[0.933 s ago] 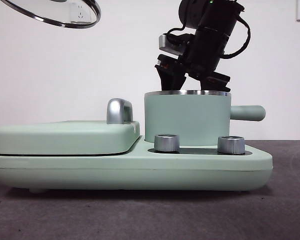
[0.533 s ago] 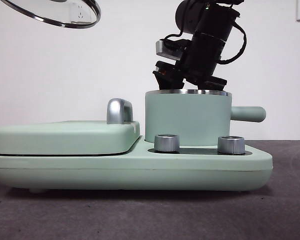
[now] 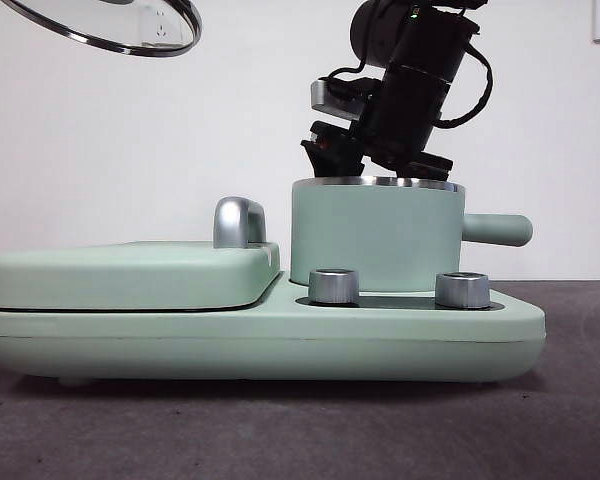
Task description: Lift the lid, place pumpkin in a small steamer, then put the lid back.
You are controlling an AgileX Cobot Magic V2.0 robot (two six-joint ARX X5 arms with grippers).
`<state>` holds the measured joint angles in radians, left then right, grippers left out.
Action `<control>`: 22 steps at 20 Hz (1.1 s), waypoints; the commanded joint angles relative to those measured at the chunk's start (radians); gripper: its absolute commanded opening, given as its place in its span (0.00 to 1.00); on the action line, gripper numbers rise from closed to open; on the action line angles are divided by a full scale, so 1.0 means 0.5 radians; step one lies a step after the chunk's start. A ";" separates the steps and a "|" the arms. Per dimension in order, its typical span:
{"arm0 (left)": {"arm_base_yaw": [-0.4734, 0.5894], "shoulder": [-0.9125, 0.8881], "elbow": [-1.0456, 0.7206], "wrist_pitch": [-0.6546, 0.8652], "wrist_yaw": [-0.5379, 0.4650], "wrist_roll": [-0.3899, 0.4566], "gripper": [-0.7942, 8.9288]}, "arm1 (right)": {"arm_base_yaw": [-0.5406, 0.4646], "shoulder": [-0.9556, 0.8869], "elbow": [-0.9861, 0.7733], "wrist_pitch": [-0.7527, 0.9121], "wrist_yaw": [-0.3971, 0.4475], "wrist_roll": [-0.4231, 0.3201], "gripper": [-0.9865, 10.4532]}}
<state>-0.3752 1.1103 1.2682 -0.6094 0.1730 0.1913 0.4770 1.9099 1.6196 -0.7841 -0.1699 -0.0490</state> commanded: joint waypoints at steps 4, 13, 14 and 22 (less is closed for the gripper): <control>-0.004 0.006 0.027 0.053 0.004 0.020 0.09 | 0.012 0.073 0.146 -0.116 -0.024 0.008 0.53; -0.004 0.006 0.027 0.051 0.004 0.019 0.09 | 0.012 0.008 0.639 -0.585 -0.022 0.021 0.38; -0.004 0.006 0.027 0.050 0.004 0.019 0.09 | 0.012 -0.031 0.638 -0.598 -0.023 0.025 0.38; -0.004 0.006 0.027 0.047 0.005 0.018 0.09 | 0.016 -0.576 0.242 -0.422 -0.018 0.027 0.38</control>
<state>-0.3752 1.1103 1.2682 -0.6102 0.1730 0.1913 0.4774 1.6104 1.7287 -0.9955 -0.1799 -0.0448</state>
